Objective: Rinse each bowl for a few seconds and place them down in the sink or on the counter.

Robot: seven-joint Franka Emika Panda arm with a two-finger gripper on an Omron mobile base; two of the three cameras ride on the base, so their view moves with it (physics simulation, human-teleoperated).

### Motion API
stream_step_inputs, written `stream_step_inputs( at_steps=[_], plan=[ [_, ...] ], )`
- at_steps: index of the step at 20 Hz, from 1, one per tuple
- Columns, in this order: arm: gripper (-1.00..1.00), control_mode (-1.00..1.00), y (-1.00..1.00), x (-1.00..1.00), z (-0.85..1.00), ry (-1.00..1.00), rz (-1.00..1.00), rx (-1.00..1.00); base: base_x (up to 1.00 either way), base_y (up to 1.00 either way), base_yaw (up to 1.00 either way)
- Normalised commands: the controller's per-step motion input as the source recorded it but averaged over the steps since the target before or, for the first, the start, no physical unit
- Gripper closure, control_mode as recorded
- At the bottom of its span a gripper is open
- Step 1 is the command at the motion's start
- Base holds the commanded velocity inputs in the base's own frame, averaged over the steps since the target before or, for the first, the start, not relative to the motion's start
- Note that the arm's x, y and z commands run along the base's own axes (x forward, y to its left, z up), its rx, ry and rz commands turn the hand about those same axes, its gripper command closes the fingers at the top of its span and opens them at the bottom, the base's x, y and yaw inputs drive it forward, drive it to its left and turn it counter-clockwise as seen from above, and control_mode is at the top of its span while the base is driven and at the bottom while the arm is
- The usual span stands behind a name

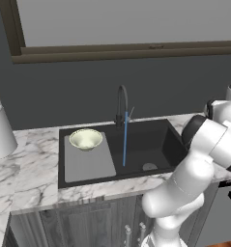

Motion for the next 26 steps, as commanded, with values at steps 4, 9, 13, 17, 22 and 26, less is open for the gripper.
stream_step_inputs(
  at_steps=[4, 9, 13, 17, 22, 26],
  plan=[
    [-1.00, -1.00, -0.13, 0.09, -0.03, 0.00, -0.01, 0.00, 0.00, 0.00, 0.00],
    [-1.00, -1.00, -0.13, 0.11, -0.06, 0.00, -0.02, 0.00, 0.00, 0.00, 0.00],
    [-1.00, -1.00, -0.14, 0.10, -0.09, 0.00, -0.03, 0.00, 0.00, 0.00, 0.00],
    [-1.00, -1.00, -0.15, 0.09, -0.10, 0.00, -0.03, 0.00, 0.00, 0.00, 0.00],
    [-1.00, -1.00, -0.16, 0.08, -0.07, 0.00, -0.03, 0.00, 0.00, 0.00, 0.00],
    [-1.00, -1.00, -0.15, 0.08, -0.08, 0.01, -0.03, 0.01, 0.00, 0.00, 0.00]
  ],
)
